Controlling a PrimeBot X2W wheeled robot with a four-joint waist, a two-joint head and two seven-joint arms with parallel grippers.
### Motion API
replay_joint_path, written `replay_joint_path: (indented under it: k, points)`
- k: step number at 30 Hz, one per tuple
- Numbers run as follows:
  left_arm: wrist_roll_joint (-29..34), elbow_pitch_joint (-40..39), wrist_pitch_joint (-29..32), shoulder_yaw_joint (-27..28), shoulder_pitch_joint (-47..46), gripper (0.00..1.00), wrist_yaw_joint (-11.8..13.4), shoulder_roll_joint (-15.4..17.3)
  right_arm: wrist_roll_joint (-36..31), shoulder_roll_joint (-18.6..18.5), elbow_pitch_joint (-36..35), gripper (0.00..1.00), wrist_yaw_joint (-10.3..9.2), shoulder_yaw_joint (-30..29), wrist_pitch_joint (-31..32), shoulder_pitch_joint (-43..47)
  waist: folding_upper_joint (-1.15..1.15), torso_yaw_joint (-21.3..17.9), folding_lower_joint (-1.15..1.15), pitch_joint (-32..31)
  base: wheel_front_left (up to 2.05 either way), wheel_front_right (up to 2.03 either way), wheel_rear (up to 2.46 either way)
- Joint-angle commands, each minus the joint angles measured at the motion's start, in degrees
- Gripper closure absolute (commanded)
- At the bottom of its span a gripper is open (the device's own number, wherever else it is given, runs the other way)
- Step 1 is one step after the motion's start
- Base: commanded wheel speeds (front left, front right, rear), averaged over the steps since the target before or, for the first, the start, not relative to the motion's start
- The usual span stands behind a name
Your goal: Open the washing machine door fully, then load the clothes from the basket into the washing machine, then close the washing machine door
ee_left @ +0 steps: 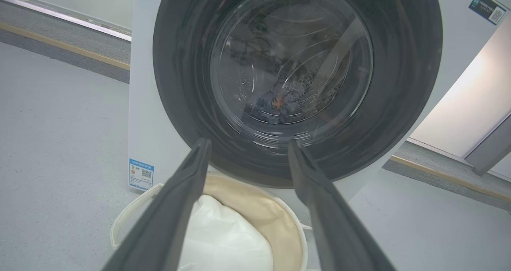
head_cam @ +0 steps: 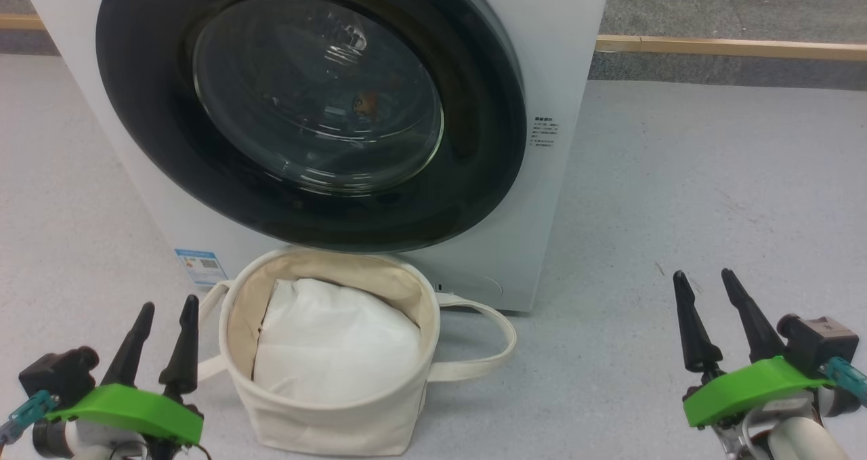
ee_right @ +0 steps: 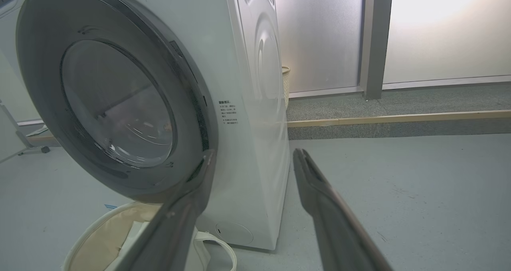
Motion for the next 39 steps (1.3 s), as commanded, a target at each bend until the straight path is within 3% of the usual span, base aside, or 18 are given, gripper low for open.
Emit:
replay_joint_path:
  k: [1, 16, 17, 21, 39]
  points:
    - [-0.35, -1.76, -0.42, 1.88, -2.80, 0.00, 0.19, 2.27, -0.39, -0.33, -1.58, 0.00, -0.02, 0.95, -0.71, -1.53, 0.00, 0.02, 0.00, 0.01, 0.00, 0.00, 0.00]
    - [-0.77, -1.87, -0.11, 1.15, -3.05, 0.00, 0.34, 2.56, -0.43, -0.07, -1.51, 0.00, -0.02, 0.81, -0.71, -1.67, 0.00, 0.11, 0.00, 0.36, 0.00, 0.00, 0.00]
    - [-0.50, -0.06, 0.03, -0.57, -0.04, 1.00, 0.03, 0.31, -0.07, 0.32, 0.11, 1.00, 0.00, 0.03, 0.00, -0.05, 0.00, 0.12, 0.00, 0.36, 0.00, 0.00, 0.00]
    - [-0.79, 2.16, 0.17, -0.72, 1.56, 1.00, 0.00, -1.30, 0.31, 1.36, 2.74, 1.00, 0.00, 0.56, 0.23, 1.13, 0.00, 0.12, 0.00, 0.38, 0.00, 0.00, 0.00]
    - [-8.33, -0.61, 3.02, 1.24, 2.38, 1.00, 0.12, -3.04, 9.46, 2.74, 2.22, 1.00, 0.00, -1.74, 3.07, 0.91, 0.00, -0.18, 0.00, 0.66, 0.00, 0.00, 0.00]
